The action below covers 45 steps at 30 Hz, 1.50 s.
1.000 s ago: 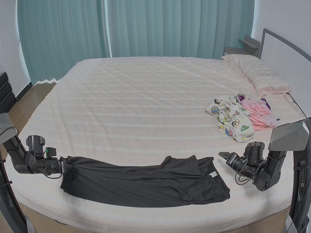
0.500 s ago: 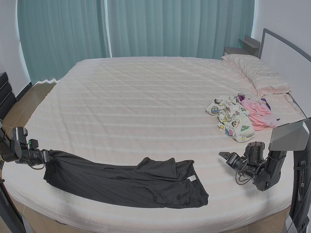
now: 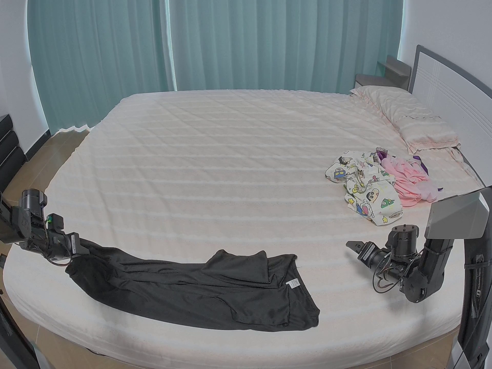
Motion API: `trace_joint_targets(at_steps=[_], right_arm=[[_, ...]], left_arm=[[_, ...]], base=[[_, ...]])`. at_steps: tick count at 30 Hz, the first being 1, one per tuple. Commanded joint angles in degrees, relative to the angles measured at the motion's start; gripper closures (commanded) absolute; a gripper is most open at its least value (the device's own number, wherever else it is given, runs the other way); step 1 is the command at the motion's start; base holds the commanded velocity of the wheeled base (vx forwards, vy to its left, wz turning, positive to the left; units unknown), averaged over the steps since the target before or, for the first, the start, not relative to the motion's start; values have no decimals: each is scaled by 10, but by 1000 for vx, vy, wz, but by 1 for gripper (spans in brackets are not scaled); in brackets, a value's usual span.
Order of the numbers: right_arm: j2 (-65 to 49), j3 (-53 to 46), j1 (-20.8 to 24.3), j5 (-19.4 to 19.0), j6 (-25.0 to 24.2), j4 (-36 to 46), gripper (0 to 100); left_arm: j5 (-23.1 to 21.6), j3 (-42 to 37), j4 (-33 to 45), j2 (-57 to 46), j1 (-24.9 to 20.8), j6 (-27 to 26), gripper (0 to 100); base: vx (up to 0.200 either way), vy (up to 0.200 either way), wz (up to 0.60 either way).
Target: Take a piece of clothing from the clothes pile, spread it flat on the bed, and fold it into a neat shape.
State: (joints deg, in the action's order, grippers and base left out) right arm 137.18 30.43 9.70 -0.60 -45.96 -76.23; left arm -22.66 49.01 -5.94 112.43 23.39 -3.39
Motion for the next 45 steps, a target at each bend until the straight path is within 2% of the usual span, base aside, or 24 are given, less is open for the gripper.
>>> trace_joint_targets(at_steps=[1,5,8,9,10,12,13,14,17,25,29,45], right_arm=[[-1,-1,1,-1,0,-1,0],[-1,-1,1,-2,0,-1,0],[-1,-1,1,-2,0,-1,0],[-1,-1,1,-2,0,-1,0],[-1,-1,1,-2,0,-1,0],[-1,-1,1,-2,0,-1,0],[-1,-1,1,-2,0,-1,0],[-1,-1,1,-2,0,-1,0],[-1,-2,2,-3,0,-1,0],[0,-1,2,-4,0,-1,0],[0,-1,2,-4,0,-1,0],[-2,1,1,-4,0,-1,0]], left_arm=[[19,-19,44,-74,-85,38,100],[55,-27,47,-100,-170,107,100],[119,-25,47,-100,-248,161,100],[119,-25,47,-100,-248,161,100],[145,-23,44,-97,-290,198,100],[155,-16,42,-95,-326,232,100],[155,-16,42,-95,-326,232,100],[160,-4,42,-86,-357,259,100],[162,8,47,-76,-391,283,100],[166,21,47,-53,-424,294,100],[182,28,46,-42,-435,302,100],[184,41,43,-26,-466,305,100]], base=[[0,0,0],[0,0,0],[0,0,0],[0,0,0],[0,0,0],[0,0,0],[0,0,0],[0,0,0],[0,0,0],[0,0,0],[0,-200,0],[0,-200,0]])
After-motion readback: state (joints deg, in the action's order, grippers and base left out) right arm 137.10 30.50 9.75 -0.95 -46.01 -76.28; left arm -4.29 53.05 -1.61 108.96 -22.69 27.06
